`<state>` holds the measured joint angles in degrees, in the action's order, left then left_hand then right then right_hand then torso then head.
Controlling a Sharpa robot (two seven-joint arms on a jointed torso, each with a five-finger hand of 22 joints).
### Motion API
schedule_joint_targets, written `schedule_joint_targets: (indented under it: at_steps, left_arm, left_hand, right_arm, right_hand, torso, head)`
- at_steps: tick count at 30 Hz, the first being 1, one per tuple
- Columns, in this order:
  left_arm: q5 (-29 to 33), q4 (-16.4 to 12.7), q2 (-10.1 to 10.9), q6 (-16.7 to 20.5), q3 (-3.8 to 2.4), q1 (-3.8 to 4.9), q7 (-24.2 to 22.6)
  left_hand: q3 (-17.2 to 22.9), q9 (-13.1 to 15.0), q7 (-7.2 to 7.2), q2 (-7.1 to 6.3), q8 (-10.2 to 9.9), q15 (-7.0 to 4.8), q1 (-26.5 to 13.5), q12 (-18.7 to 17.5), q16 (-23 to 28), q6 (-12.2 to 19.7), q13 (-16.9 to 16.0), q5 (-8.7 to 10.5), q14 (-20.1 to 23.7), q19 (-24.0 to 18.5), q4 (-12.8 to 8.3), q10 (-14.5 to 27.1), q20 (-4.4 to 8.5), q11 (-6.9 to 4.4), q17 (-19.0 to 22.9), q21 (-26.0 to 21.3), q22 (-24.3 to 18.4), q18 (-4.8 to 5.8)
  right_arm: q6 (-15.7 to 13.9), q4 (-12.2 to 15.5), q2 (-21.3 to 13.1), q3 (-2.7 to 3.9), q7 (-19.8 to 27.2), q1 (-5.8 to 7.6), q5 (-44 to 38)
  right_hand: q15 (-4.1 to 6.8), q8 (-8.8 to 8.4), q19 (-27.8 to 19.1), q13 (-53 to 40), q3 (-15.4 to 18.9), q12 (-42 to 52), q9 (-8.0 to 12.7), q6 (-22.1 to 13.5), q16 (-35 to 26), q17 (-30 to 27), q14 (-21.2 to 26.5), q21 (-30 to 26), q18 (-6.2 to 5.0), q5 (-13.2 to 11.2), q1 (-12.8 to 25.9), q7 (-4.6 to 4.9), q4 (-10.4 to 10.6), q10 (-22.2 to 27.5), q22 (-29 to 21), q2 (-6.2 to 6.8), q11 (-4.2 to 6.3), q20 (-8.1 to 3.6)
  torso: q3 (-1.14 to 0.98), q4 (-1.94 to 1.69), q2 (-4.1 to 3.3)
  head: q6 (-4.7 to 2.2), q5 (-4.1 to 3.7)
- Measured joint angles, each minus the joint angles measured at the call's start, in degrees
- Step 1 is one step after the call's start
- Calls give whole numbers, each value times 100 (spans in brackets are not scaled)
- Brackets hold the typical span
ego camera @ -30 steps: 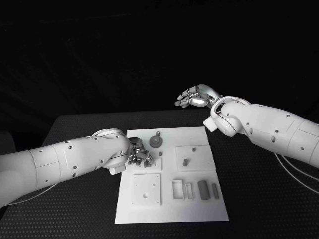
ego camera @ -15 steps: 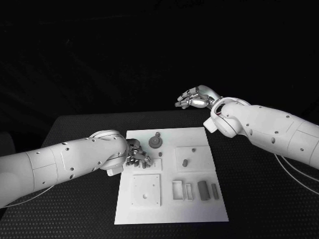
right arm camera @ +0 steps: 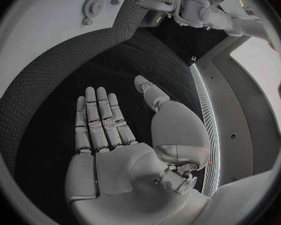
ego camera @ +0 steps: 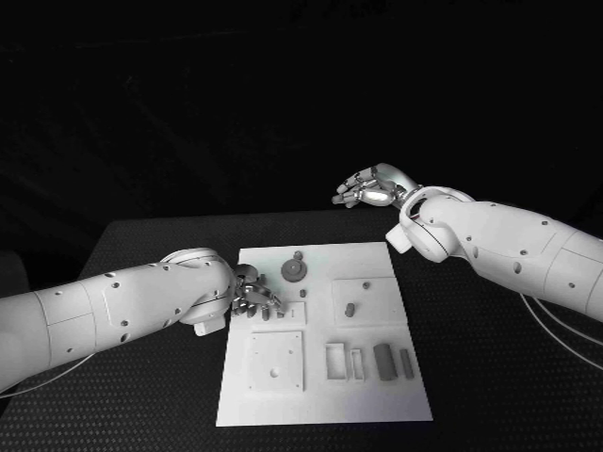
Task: Assemble the parts on the task board
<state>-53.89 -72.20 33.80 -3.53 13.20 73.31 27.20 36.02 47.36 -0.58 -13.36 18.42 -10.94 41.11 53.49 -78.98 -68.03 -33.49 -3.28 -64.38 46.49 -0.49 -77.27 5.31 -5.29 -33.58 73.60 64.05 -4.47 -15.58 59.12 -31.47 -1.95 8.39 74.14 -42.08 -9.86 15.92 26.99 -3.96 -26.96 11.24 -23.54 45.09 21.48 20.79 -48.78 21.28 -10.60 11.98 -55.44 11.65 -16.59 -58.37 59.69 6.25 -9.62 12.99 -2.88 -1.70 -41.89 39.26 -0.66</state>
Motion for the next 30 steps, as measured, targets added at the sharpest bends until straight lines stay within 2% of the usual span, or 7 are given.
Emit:
schedule_joint_targets:
  at_steps: [5, 11, 12, 13, 17, 20, 30]
  left_arm:
    - [22, -72, 61, 7, -43, 18, -4]
    - [67, -26, 147, 6, -360, 36, -18]
    - [81, 11, 167, 6, -423, 47, -23]
    - [88, 45, 179, 5, -448, 66, -28]
    - [114, 259, 182, -2, -491, 164, -59]
    - [121, 471, 112, -16, -499, 192, -85]
    - [-132, 1247, -261, -188, -495, 186, -173]
  left_hand:
    - [14, 16, 2, -48, -24, 1, 16, -1, 0, 2, 0, 0, 0, 0, 87, -1, 0, -1, 12, 0, 0, 0]
    - [29, 27, -53, -39, -80, 33, 25, -11, 7, 104, 34, 0, 113, -18, 135, 105, 8, 20, 54, -44, -1, 0]
    - [-8, 25, -82, 33, -139, 69, 105, -60, 46, 188, 56, 0, 157, -88, 99, 165, -1, 58, 81, -73, -1, 0]
    - [-46, 24, -94, 87, -164, 72, 159, -80, 56, 219, 64, 0, 175, -116, 61, 177, -10, 69, 96, -77, -1, 1]
    - [-197, 10, -167, 248, -272, 145, 296, -227, 187, 345, 136, 0, 289, -233, -90, 328, -46, 123, 196, -190, -24, 0]
    - [-241, -13, -204, 260, -340, 192, 299, -326, 284, 431, 188, 0, 338, -269, -134, 409, -40, 161, 264, -261, -62, 1]
    - [-240, -20, -222, 218, -378, 193, 257, -335, 285, 467, 201, 0, 339, -289, -134, 410, -61, 162, 302, -284, -81, 0]
  right_arm:
    - [-3, -4, -8, 0, 0, -3, 1]
    - [-3, -4, -33, 0, 3, -8, 2]
    - [-3, -7, -41, 0, 3, -10, 2]
    - [-3, -10, -45, 0, 3, -10, 2]
    - [-3, -24, -65, 0, 3, -10, 2]
    - [-3, -30, -82, 0, 3, -11, 3]
    - [-4, -5, -99, -1, 5, -23, 3]
  right_hand:
    - [0, 0, 0, 0, 0, 0, 0, 0, 0, -5, 0, 0, -1, 0, -23, 0, 0, 0, 9, -23, 0, 0]
    - [0, 0, 0, -1, 0, 0, 5, 0, 0, -5, 0, 0, -1, 0, -23, 0, 0, 0, 11, -23, 0, 0]
    - [0, 0, 0, -1, 0, 0, 5, 0, 0, -5, 0, 0, 0, 0, -23, 0, 0, 0, 15, -23, 0, 0]
    - [0, 0, 0, -1, 0, 0, 5, 0, 0, -5, 0, 0, -1, 0, -23, 0, 0, 0, 15, -23, 0, 0]
    - [0, 0, 0, -1, 0, 0, 5, 0, 0, -5, 0, 0, -1, 0, -23, 0, 0, 0, 15, -23, 0, 0]
    - [0, 0, 0, -1, 0, 0, 5, 0, 0, -5, 0, 0, -1, 0, -23, 0, 0, 0, 15, -23, 0, 0]
    - [0, 0, 1, -2, 0, -22, 4, 1, 0, -4, 0, 0, -1, 0, -23, -1, 0, 0, 25, -23, 0, 0]
  torso:
    - [0, -3, 1]
    - [4, -1, 0]
    - [4, -1, -1]
    - [4, 0, -1]
    - [0, 2, -4]
    - [0, 3, -4]
    - [1, 11, -15]
  head:
    - [-18, 1]
    - [-58, 15]
    - [-62, 15]
    - [-66, 16]
    - [-82, 21]
    - [-94, 21]
    - [-93, 31]
